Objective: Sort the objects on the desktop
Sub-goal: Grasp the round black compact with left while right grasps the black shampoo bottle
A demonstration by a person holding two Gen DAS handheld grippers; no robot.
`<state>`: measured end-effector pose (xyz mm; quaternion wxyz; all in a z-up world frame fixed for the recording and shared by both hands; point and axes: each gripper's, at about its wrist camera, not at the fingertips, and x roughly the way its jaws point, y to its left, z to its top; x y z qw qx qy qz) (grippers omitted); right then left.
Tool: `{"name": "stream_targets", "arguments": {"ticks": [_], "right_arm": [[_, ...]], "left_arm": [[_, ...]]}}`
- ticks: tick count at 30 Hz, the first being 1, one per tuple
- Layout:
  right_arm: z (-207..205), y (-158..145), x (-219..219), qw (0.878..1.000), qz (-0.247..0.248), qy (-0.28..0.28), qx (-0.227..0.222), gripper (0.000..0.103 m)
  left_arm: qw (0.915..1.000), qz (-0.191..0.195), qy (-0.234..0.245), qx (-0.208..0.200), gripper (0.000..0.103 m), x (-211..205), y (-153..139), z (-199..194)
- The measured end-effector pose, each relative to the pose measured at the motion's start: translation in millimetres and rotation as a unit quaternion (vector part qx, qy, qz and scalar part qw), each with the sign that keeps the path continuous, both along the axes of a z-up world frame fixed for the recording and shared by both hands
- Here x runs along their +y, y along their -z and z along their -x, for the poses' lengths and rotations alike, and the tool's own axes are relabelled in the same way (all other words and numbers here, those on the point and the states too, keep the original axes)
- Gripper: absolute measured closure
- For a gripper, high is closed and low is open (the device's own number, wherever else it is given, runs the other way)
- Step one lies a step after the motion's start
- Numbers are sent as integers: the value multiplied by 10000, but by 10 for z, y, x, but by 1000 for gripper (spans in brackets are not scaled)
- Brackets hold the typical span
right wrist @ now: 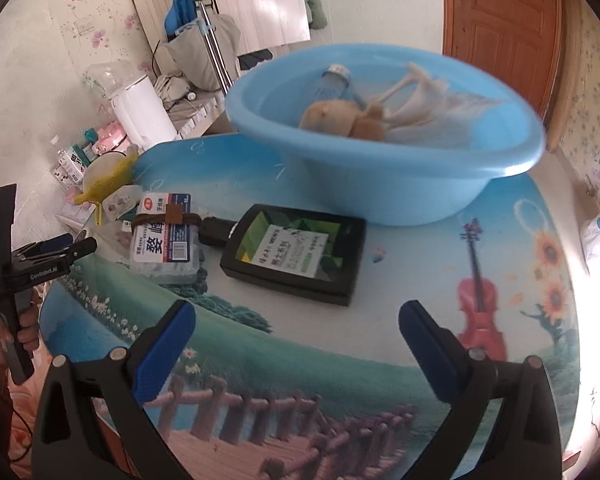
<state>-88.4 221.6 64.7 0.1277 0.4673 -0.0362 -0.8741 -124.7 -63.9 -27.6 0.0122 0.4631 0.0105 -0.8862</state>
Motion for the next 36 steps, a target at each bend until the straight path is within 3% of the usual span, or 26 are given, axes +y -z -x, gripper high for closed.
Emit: {"name": "stream_targets", "arguments": {"ticks": [3,6,8,10,14,16,19,26,36], "right_arm": [[98,77,-127,9999,-120,38,-37,0],[181,98,-240,9991,-411,62,31,0],[239,117,-259,9984,-545,125,72,0],[316,167,-259,9975,-685,189,-9,0],[381,243,-223,9963,-789,340,-76,0],[341,225,-221,9964,-794,284,72,7],[284,222,-148,9967,-763,252,93,8],[-87,209,243,9955,-701,626,116,8],[-551,256,736,9916,-775,906,499,8]], "left_arm": [[10000,-44,-18,31,26,-35,7,11],[9999,-20,-65,101,34,-55,5,-4],[9997,-19,-190,171,53,-124,-9,-19],[9994,-63,-281,182,65,-194,-15,-23],[9995,24,-210,231,66,-190,-16,-45],[9996,27,-104,270,66,-150,-17,-63],[9995,-39,148,271,66,-6,-16,-79],[9975,-274,605,242,66,398,-54,-226],[9947,-255,942,334,66,983,-63,-612]]}}
